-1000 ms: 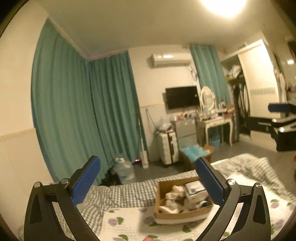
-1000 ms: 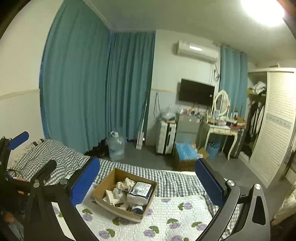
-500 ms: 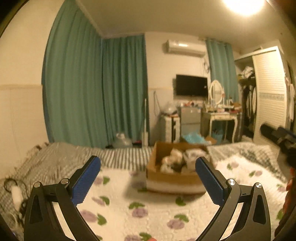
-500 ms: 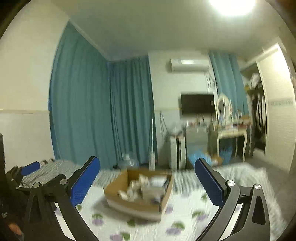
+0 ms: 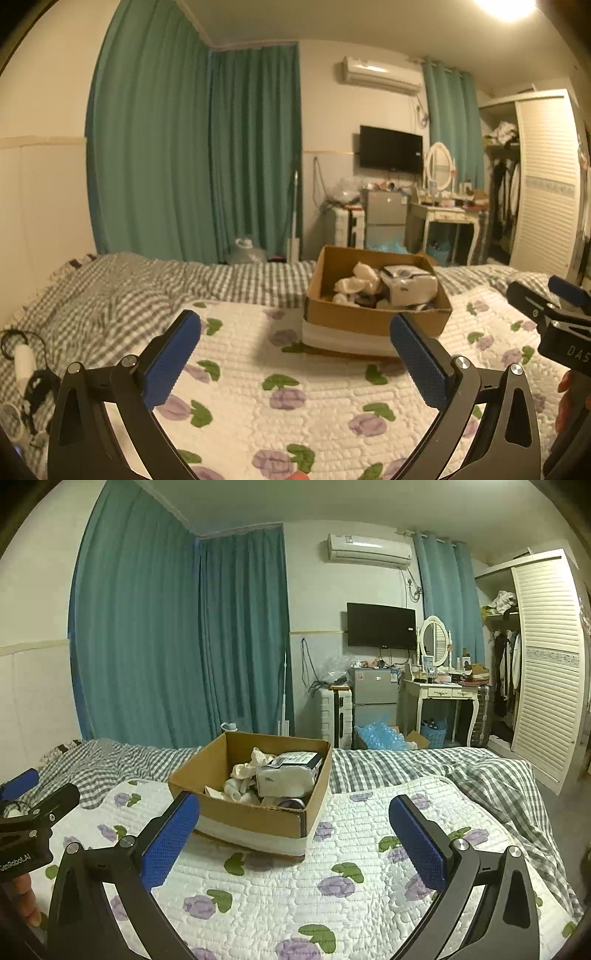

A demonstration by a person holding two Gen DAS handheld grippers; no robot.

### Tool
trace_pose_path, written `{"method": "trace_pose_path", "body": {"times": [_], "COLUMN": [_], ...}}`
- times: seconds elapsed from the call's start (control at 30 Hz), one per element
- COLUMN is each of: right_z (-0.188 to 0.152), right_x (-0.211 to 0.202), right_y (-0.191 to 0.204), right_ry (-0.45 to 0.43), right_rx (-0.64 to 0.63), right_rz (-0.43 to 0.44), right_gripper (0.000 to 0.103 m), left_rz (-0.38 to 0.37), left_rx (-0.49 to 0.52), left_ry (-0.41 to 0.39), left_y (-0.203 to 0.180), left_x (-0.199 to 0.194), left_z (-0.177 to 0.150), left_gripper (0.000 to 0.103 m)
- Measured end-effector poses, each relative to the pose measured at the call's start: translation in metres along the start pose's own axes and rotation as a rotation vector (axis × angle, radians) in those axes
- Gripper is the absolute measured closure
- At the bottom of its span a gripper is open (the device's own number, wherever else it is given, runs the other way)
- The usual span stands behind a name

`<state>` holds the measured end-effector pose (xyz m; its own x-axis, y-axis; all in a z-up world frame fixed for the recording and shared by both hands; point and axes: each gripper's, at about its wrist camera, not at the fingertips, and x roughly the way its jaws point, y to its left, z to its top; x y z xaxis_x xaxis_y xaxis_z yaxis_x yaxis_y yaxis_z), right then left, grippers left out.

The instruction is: Organize soft objects

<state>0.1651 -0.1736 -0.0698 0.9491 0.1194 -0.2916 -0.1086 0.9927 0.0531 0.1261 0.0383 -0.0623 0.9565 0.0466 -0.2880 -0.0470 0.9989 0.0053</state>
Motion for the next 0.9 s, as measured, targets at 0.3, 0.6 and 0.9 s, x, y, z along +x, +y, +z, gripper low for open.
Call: {"method": "trace_pose_path", "body": {"times": [0.3,0.6,0.9], "right_z": [0.001,0.0,-0.001], "right_x": [-0.007,-0.005,-0.004], "right_y": [0.008,0.012,0.013], "right_ry": [0.0,0.011,0.012], "right_rx": [-0.028,-0.029,-0.031], "right_rz": [0.001,0.005,0.004], "right_gripper": [0.0,0.0,0.0], "left_rz": [0.001,-0.015,-0.019], "left_rx": [0.008,0.001,0.022], "left_ry": [-0.004,0.007,0.014], "left_y": [-0.001,0.003,0.002], "left_x": [-0.003,-0.003,-0.002], "left_z": [0.001,0.002,0.002], "left_gripper": [0.0,0.0,0.0]}}
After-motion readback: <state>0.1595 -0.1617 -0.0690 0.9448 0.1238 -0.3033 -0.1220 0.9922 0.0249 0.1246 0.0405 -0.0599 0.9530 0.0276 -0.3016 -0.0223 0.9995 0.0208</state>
